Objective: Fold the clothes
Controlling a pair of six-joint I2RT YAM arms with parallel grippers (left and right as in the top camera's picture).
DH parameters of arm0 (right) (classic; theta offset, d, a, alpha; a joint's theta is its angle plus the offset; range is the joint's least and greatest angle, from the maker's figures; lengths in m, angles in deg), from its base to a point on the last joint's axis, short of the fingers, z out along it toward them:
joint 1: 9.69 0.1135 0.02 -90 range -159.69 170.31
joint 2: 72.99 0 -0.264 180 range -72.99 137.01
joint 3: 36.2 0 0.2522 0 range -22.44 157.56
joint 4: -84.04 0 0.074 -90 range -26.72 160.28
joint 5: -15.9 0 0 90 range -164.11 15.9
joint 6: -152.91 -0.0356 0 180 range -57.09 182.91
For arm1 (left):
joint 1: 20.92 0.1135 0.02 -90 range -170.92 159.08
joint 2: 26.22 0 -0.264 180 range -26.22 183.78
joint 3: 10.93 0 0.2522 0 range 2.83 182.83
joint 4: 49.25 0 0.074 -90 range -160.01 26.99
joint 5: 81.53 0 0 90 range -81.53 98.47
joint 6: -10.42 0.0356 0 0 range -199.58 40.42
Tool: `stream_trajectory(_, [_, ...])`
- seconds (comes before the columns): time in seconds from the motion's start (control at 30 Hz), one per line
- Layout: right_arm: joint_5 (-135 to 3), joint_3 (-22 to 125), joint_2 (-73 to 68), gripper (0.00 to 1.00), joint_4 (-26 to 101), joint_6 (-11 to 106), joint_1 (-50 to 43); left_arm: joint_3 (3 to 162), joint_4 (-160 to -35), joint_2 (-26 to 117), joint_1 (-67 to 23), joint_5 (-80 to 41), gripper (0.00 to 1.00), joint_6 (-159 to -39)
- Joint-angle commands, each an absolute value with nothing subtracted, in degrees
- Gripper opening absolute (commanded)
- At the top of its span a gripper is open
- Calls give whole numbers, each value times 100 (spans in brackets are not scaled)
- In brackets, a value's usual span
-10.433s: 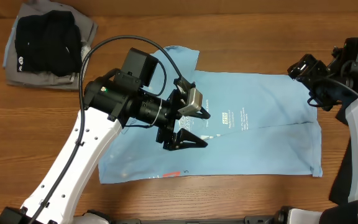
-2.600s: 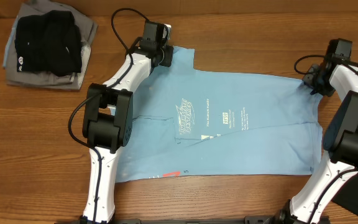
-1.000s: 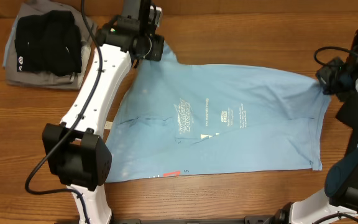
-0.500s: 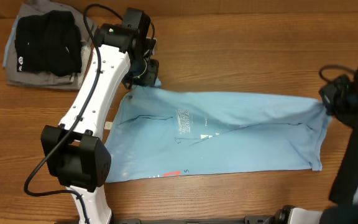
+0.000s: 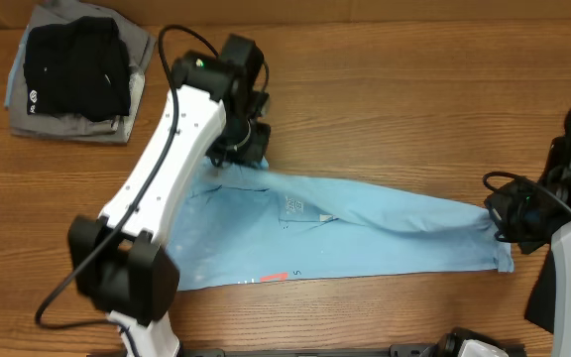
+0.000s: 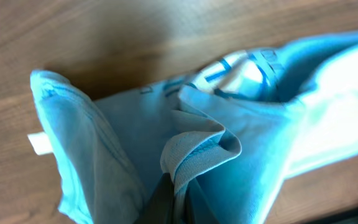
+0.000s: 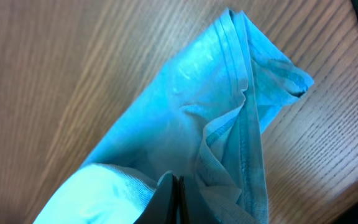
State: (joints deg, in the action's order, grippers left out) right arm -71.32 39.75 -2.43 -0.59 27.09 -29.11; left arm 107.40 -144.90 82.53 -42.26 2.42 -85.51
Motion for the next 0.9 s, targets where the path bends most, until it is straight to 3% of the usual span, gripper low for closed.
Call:
stream_trajectory(0.0, [-7084, 3792, -350, 4, 57, 2709, -2918, 10170, -14505, 7422, -4270, 137, 4, -8777])
stream_trajectory(0.3, [-7125, 3772, -348, 4, 232, 2865, -3003, 8012, -14123, 6408, -4270, -64, 4, -8809])
stream_trajectory(0.63, [-7381, 3772, -343, 4, 636, 2852, -3064, 7092, -13657, 6404, -4268, -14, 4, -8882])
stream_trajectory(0.87, [-7379, 3772, -332, 4, 813, 2836, -3637, 6732, -13375, 6404, -4263, 13, 4, -9129])
